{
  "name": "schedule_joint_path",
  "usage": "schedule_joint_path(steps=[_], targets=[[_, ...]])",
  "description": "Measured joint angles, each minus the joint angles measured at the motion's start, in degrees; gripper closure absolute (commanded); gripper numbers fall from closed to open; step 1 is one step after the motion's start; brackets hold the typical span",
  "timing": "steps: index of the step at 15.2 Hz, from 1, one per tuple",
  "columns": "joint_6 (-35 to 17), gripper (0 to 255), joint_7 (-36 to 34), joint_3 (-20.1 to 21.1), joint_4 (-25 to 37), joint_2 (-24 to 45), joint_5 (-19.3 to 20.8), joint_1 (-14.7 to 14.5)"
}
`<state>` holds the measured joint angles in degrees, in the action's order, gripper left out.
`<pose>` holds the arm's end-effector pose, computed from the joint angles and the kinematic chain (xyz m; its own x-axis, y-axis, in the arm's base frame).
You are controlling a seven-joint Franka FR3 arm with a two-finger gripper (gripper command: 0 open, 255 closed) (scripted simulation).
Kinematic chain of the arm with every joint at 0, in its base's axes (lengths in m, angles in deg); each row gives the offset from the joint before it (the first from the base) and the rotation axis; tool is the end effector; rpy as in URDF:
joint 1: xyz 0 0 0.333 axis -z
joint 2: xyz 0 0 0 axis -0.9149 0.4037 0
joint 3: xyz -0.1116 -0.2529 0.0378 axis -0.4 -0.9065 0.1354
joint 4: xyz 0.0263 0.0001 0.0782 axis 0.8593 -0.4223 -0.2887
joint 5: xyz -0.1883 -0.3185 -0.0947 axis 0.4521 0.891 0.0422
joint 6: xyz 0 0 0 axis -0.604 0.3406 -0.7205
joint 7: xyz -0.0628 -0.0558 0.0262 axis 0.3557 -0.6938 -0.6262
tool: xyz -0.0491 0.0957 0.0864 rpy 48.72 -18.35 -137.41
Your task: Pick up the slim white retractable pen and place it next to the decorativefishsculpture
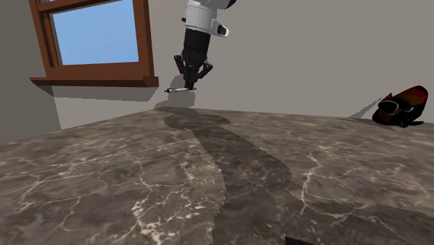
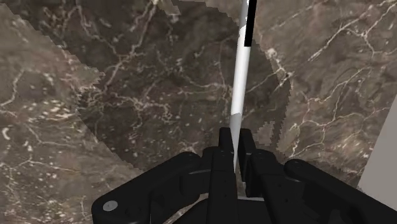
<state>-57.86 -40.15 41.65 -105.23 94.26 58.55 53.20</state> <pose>0.5071 0.3791 0.4572 0.9905 -0.1223 0.0629 -0.1011 -0.9575 -0.2700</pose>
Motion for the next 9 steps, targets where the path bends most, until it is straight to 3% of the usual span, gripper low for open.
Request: schedule_joint_path(steps=[9], targets=[[6.6,255,-0.7,0.0,6.5,-0.1,0.2,-0.1]])
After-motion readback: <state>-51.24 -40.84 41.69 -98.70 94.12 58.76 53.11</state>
